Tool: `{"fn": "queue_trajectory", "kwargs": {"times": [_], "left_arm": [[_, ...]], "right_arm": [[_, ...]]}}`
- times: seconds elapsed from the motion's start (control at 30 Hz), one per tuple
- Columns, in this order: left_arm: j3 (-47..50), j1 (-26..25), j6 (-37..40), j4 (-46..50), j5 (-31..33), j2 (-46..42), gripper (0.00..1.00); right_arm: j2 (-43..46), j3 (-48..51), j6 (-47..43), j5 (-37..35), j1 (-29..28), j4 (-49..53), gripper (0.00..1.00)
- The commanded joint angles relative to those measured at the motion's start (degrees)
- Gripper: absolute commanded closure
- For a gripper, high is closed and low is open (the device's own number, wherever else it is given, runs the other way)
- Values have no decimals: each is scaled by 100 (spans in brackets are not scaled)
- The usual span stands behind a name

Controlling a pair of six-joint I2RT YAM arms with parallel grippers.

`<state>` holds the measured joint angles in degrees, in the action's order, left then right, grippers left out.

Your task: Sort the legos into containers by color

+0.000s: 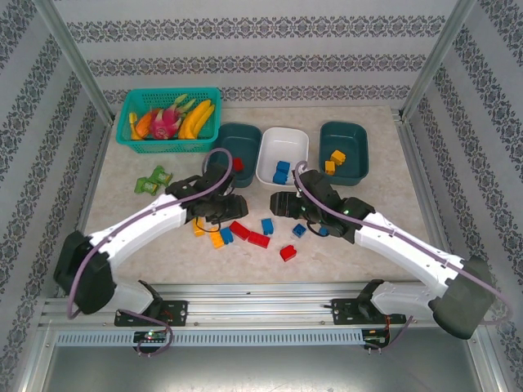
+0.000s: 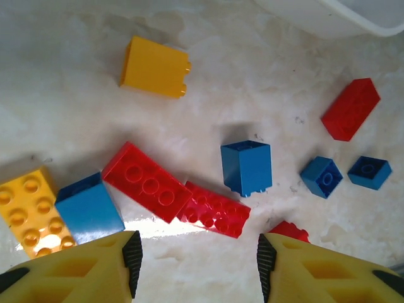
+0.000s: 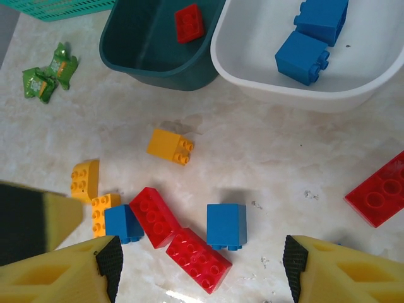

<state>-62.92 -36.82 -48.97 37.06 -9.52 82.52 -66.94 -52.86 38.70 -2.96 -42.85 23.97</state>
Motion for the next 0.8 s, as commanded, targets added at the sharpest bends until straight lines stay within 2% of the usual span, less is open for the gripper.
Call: {"fn": "queue_trajectory", "kwargs": {"times": [0.0,0.17,0.33,0.4,0.6,0.77], "left_arm": [[-228,-78,-399,456,170,349,46],[-219,-300,-2153,207,22,705,44],[-495,-639,-3736,393,136,1148,33],[-581,-651,-4179,612,169,1296,33],[-430,-660,-5139,671,504,1476,34],[-406,-669,-5417,373,562,1827,36]], "right_arm": [[270,122,32,65,55,191,30],[674,378,76,107,61,290,30],[1001,646,46,302,70,302,30],[1087,699,22,363,82,316,30],[1348,731,-90,515,185,448,29],[1521,856,-81,692,381,468,29]]}}
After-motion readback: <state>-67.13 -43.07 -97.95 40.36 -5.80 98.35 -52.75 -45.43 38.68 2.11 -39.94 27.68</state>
